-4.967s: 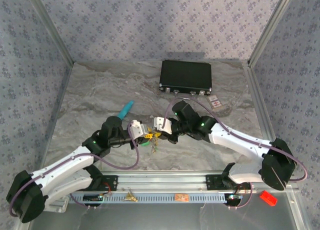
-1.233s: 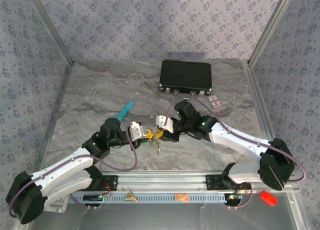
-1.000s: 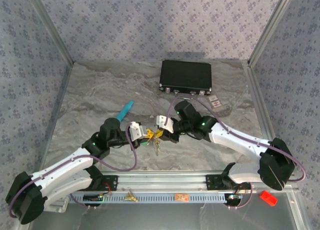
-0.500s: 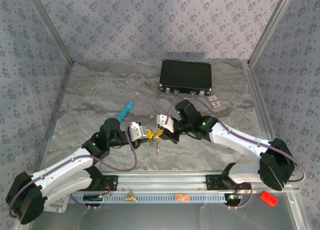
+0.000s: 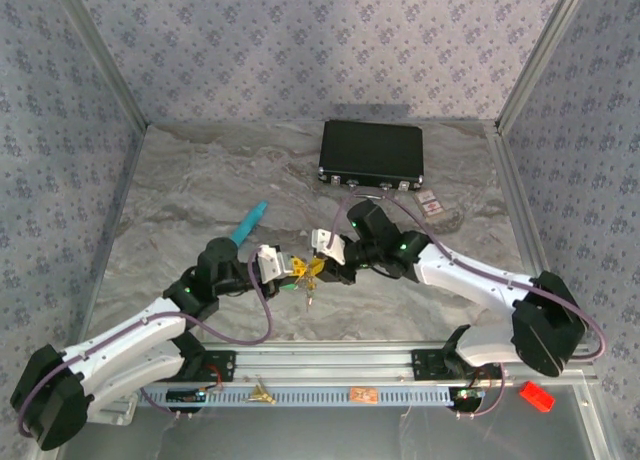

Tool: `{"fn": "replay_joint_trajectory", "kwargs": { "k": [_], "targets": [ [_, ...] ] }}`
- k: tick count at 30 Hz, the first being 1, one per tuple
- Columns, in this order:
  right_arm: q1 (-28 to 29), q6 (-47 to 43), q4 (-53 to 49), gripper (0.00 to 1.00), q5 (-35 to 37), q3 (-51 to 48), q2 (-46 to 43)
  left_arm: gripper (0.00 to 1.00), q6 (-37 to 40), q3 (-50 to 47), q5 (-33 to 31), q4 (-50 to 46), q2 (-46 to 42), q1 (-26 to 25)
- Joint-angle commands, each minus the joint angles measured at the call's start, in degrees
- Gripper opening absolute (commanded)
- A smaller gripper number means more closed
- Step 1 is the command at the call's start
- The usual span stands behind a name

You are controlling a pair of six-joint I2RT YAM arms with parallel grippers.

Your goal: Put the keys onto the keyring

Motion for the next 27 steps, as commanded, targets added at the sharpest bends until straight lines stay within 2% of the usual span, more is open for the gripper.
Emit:
{"fn": "replay_joint_trajectory", "kwargs": {
  "k": [1, 15, 19, 21, 23, 27],
  "targets": [
    [-0.4, 0.72, 2.88, 0.21, -1.28, -2.13, -2.85, 0.0, -0.92, -0.47, 1.88, 5.27, -1.15, -0.06],
    [-0.05, 3.2, 9.05, 0.19, -2.99, -3.19, -2.93, 0.0, -1.52, -0.82, 1.95, 5.96, -0.97, -0.08],
    [0.02, 3.65, 10.26, 0.12, -3.28, -3.19, -2.64, 0.0, -1.63, -0.87, 2.06, 6.15, -0.86, 0.0],
    [0.01, 3.68, 10.23, 0.02, -3.3, -3.0, -2.54, 0.0, -1.63, -0.82, 1.9, 6.09, -0.79, -0.05],
    [-0.1, 3.46, 9.62, 0.0, -3.17, -2.92, -2.75, 0.0, -1.71, -0.66, 0.96, 5.55, -0.9, -0.06],
    [0.27, 1.03, 5.02, 0.0, -1.4, -1.13, -3.41, 0.2, -0.8, 0.54, -1.85, 0.63, -1.25, -0.03]
  ]
}}
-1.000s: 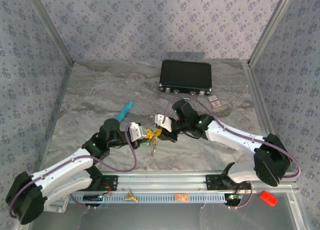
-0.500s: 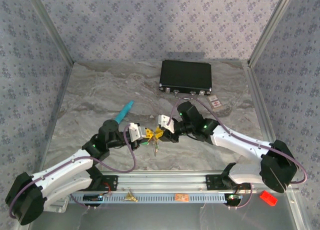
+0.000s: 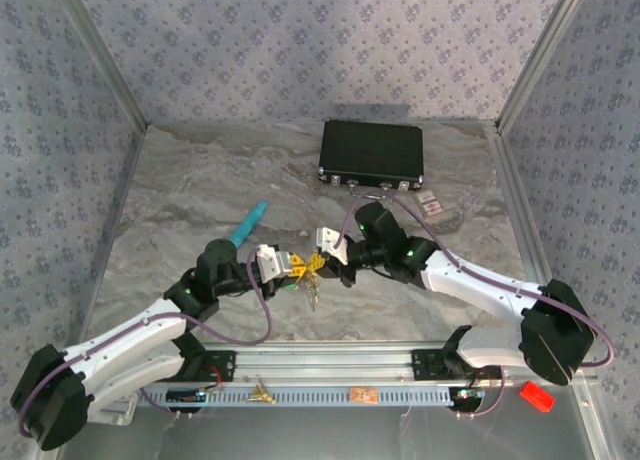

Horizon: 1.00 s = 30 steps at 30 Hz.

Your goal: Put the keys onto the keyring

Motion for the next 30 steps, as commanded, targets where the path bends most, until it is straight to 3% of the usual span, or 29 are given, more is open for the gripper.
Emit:
{"fn": "replay_joint_trajectory", "kwargs": {
  "k": [1, 10, 18, 23, 26, 30],
  "targets": [
    [0.6, -2.72, -4.45, 0.0, 1.73, 2.68, -0.56, 0.22, 0.92, 2.28, -1.11, -3.25, -1.12, -0.17],
    [3.84, -10.96, -18.12, 0.0, 7.94, 10.23, 1.94, 0.21, 3.24, 5.33, -1.27, -10.28, 0.38, -0.13],
    [6.0, -11.76, -18.97, 0.0, 9.18, 12.72, 3.82, 0.15, 3.35, 5.89, 0.14, -10.34, 1.35, -0.17],
    [6.02, -9.73, -16.58, 0.0, 9.32, 11.74, 3.2, 0.05, 3.44, 5.57, 0.83, -10.06, 1.23, -0.13],
    [4.52, -7.03, -13.34, 0.19, 8.59, 9.21, 1.5, 0.0, 3.87, 4.95, 1.08, -9.13, 0.53, -0.09],
    [2.17, -4.32, -10.43, 0.24, 7.27, 5.06, -0.48, 0.0, 4.7, 2.65, 1.2, -5.57, -1.47, -0.12]
  ]
}}
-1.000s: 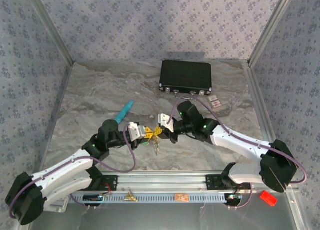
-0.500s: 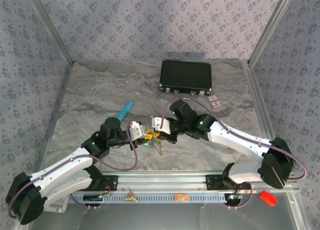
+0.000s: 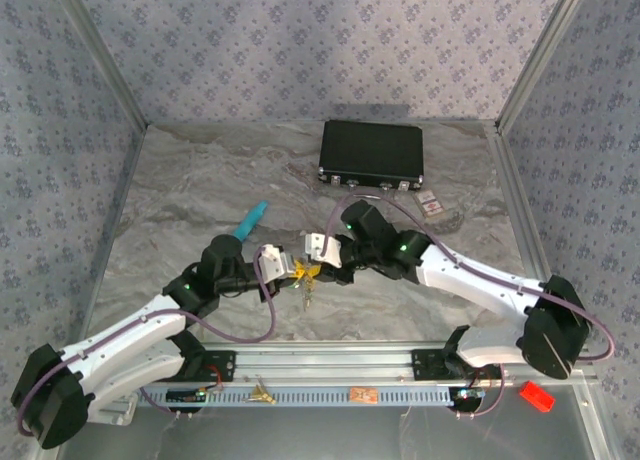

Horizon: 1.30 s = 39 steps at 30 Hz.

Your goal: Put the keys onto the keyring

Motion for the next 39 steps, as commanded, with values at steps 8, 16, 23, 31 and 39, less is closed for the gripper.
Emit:
{"fn": "replay_joint_trajectory", "kwargs": {
  "k": [8, 16, 23, 31, 39],
  "targets": [
    [-0.82, 6.77, 7.17, 0.26, -3.9, -5.92, -0.23, 0.0, 1.37, -1.97, 1.31, 6.71, -3.66, -0.07],
    [-0.7, 9.08, 12.32, 0.31, -7.09, -7.95, 2.14, 0.0, 1.06, -2.22, 0.99, 7.27, -4.12, -0.07],
    [-0.21, 11.01, 16.51, 0.35, -7.51, -8.98, 3.88, 0.0, 0.93, -2.37, 0.6, 7.82, -4.24, -0.14],
    [0.14, 11.64, 18.8, 0.31, -5.12, -8.88, 5.49, 0.0, 0.15, -2.74, 0.21, 8.43, -4.5, -0.13],
    [-0.05, 8.58, 12.03, 0.12, -2.09, -7.09, 2.88, 0.0, 1.61, -1.13, -1.55, 3.8, -4.55, -0.07]
  ]
}}
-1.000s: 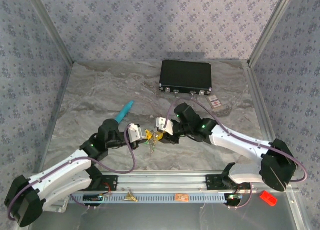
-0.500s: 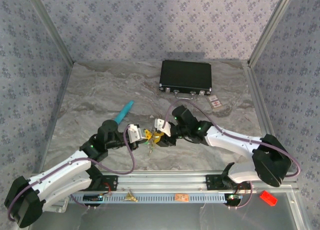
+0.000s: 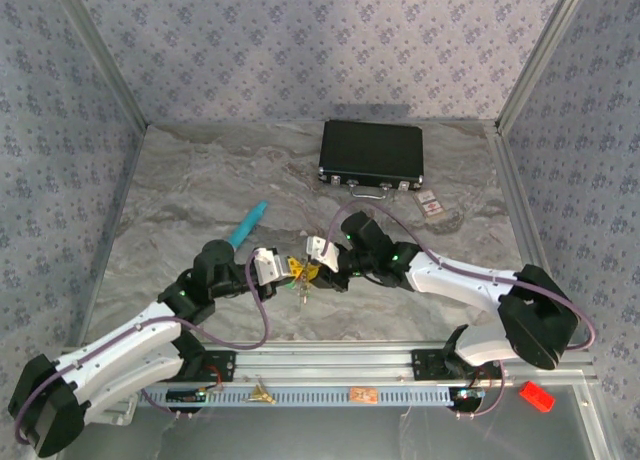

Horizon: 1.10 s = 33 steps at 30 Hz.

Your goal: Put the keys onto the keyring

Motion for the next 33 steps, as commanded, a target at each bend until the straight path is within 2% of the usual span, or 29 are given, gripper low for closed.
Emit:
{"fn": "replay_joint_trajectory", "kwargs": {
  "k": [1, 6, 13, 19, 23, 27, 32, 33],
  "targets": [
    [0.1, -1.73, -4.75, 0.1, 1.87, 1.99, -2.26, 0.0, 1.32, 1.67, -0.35, -0.64, -0.76, -0.04],
    [-0.67, -3.34, -8.94, 0.0, 3.13, 4.21, -3.34, 0.0, 2.88, 2.85, -0.61, -3.27, -0.05, -0.13],
    [-0.85, -4.32, -13.63, 0.0, 7.24, 8.62, -3.01, 0.0, 3.68, 3.7, -0.96, -4.78, 1.71, -0.07],
    [0.07, -5.59, -16.12, 0.0, 7.98, 11.92, -3.48, 0.0, 3.77, 5.41, -2.11, -7.87, 3.7, -0.06],
    [0.83, -6.44, -19.06, 0.0, 12.49, 13.97, -3.97, 0.12, 2.92, 5.66, -2.07, -7.61, 4.13, -0.07],
    [1.95, -7.73, -23.17, 0.0, 19.24, 16.13, -4.06, 0.41, 0.82, 5.12, -3.95, -6.56, 2.45, -0.05],
    [2.49, -8.8, -26.18, 0.0, 23.82, 17.53, -3.88, 0.69, -2.49, 3.12, -8.79, -4.41, -3.18, -0.06],
    [2.53, -8.88, -26.62, 0.0, 24.12, 18.21, -3.56, 0.71, -3.26, 2.56, -10.27, -3.82, -4.69, -0.07]
  ]
}}
